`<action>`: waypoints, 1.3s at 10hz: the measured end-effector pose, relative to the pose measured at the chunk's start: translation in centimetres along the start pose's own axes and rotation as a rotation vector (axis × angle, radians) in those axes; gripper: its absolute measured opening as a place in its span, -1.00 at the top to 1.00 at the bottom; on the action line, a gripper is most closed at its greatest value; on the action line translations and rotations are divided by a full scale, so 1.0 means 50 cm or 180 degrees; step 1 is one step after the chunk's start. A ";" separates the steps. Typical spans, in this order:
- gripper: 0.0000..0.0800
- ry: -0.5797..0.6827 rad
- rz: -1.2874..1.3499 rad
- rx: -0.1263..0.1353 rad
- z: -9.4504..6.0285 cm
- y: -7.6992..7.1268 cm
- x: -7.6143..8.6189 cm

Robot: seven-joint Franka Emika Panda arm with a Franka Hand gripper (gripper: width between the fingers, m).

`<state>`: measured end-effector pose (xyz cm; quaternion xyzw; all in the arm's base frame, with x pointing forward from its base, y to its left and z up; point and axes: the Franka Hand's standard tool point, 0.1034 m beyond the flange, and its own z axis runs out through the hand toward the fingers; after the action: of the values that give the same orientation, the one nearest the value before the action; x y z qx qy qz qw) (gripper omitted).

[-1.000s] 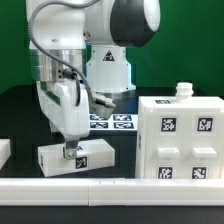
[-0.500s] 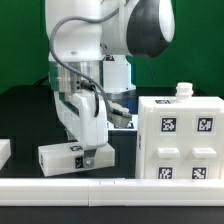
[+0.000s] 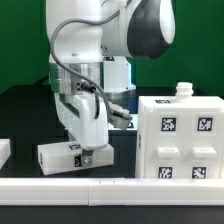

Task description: Assemble cabinet

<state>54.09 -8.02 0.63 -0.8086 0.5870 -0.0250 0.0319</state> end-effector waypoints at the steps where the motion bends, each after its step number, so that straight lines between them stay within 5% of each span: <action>1: -0.38 -0.0116 -0.0058 -0.0033 -0.022 0.000 0.006; 4: -0.38 -0.0197 -0.0193 0.0108 -0.159 -0.019 0.010; 6: -0.38 -0.0221 -0.0247 0.0189 -0.235 -0.070 -0.047; 8: -0.38 -0.0374 -0.0272 0.0126 -0.274 -0.131 -0.116; 9: -0.38 -0.0366 -0.0323 0.0149 -0.274 -0.148 -0.120; 12: -0.39 -0.0372 -0.0318 0.0122 -0.268 -0.143 -0.119; 13: -0.39 -0.0425 -0.0513 -0.0102 -0.268 -0.137 -0.117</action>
Offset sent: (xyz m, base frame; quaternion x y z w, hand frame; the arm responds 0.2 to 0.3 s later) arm -0.0054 -0.0137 0.0998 -0.0354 0.0184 -0.0825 0.9958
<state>57.71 -0.64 14.51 -0.8534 0.5169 0.0357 0.0559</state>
